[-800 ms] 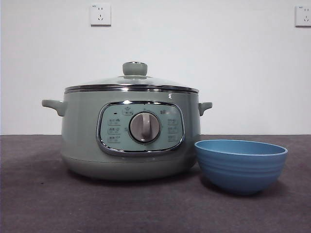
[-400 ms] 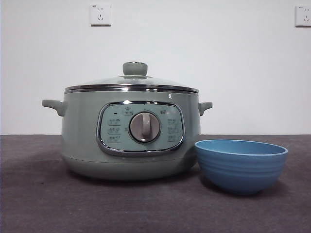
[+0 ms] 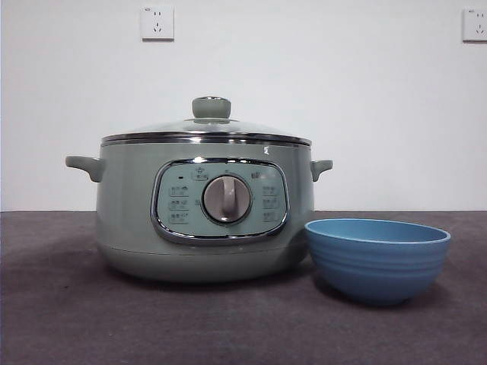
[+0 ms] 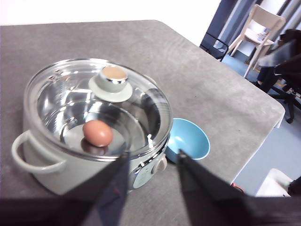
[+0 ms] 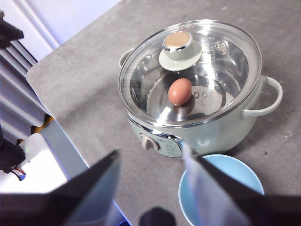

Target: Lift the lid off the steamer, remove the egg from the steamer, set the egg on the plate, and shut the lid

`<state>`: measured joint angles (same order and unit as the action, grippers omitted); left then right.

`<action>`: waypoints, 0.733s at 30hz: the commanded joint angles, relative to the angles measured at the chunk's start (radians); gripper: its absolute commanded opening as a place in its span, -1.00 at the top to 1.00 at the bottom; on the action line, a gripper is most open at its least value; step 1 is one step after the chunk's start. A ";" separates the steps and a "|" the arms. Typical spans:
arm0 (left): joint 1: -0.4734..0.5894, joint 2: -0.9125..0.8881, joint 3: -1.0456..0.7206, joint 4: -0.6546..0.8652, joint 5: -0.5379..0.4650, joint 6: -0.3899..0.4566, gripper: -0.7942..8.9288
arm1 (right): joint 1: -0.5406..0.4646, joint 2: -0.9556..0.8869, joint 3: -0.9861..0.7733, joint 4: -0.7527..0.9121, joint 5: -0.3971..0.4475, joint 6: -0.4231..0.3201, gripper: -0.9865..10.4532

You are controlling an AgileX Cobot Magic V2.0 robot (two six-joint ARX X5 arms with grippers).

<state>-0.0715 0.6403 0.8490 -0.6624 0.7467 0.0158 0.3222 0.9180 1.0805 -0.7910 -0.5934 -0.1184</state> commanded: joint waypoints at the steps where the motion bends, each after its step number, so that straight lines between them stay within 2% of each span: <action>1: -0.015 -0.001 0.005 0.025 0.001 0.010 -0.13 | 0.019 0.000 0.003 0.004 0.001 0.025 -0.12; 9: -0.068 0.054 0.035 0.102 -0.020 0.006 -0.13 | 0.075 0.026 0.003 0.008 0.005 0.025 -0.12; 12: -0.106 0.111 0.084 0.103 -0.054 0.014 -0.13 | 0.079 0.033 0.003 0.008 0.045 0.024 -0.12; 15: -0.160 0.183 0.143 0.113 -0.109 0.020 -0.13 | 0.080 0.033 0.003 0.010 0.051 0.024 -0.12; 22: -0.312 0.395 0.262 0.132 -0.282 0.124 -0.13 | 0.080 0.033 0.003 0.012 0.054 0.024 -0.12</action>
<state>-0.3687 1.0103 1.1107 -0.5377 0.4789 0.0963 0.4000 0.9516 1.0805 -0.7849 -0.5411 -0.0967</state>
